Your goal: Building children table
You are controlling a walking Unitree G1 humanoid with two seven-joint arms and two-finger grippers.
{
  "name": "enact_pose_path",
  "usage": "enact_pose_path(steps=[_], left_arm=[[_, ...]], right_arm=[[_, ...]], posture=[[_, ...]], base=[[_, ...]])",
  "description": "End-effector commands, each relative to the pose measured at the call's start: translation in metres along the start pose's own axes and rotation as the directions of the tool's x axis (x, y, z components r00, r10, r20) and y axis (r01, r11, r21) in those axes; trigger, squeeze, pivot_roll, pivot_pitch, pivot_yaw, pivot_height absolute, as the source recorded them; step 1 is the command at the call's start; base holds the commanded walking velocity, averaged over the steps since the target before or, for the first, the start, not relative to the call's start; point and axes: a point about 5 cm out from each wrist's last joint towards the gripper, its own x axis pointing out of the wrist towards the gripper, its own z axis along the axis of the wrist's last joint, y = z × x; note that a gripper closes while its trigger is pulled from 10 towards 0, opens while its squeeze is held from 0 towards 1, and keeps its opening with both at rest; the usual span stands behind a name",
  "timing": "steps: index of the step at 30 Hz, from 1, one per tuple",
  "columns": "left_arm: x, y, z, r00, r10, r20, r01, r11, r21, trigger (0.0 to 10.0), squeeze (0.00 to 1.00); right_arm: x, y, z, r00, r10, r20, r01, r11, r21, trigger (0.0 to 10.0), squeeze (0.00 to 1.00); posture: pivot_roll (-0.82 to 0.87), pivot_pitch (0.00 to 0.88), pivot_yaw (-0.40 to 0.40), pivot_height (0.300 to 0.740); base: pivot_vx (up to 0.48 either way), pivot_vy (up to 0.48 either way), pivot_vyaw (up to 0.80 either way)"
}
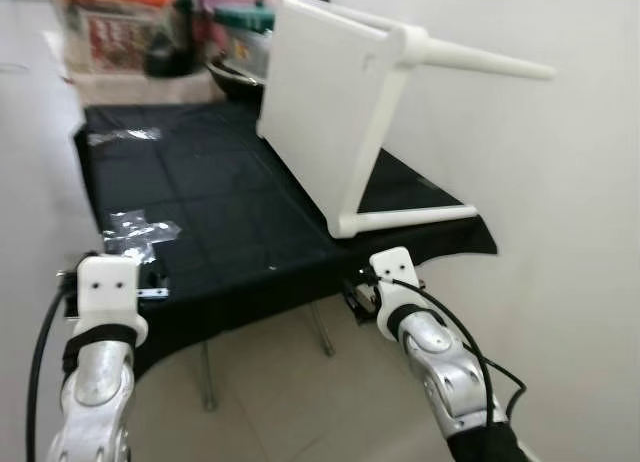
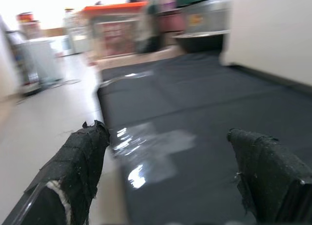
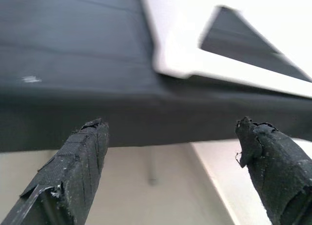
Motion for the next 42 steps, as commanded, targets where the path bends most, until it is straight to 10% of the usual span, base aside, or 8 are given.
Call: enact_pose_path(steps=[1,11,17,42], left_arm=[[0.0,-0.011,0.002,0.999,-0.052,0.011,0.052,0.999,-0.014,10.0,0.0],[0.0,-0.021,0.0,0.993,-0.113,0.016,0.114,0.993,-0.013,10.0,0.0],[0.008,-0.061,0.005,0.941,-0.335,0.054,0.337,0.941,-0.018,10.0,0.0],[0.004,-0.063,-0.005,0.917,-0.398,0.003,0.396,0.914,-0.089,10.0,0.0]], right_arm=[[-0.004,-0.015,-0.002,0.998,-0.067,0.0,0.067,0.998,-0.009,10.0,0.0],[-0.011,-0.022,0.002,0.993,-0.119,0.0,0.119,0.992,-0.045,10.0,0.0],[-0.042,-0.048,0.002,0.955,-0.294,-0.033,0.293,0.956,-0.024,10.0,0.0],[-0.041,-0.036,-0.001,0.966,-0.248,-0.073,0.248,0.969,-0.014,10.0,0.0]], posture=[[0.07,0.0,-0.129,0.74],[0.03,0.0,-0.096,0.74],[-0.06,0.0,0.003,0.74],[-0.04,0.0,-0.011,0.74]], base=[[0.0,0.0,-0.51],[0.0,0.0,0.0],[0.0,0.0,0.0],[0.0,0.192,-0.34]])
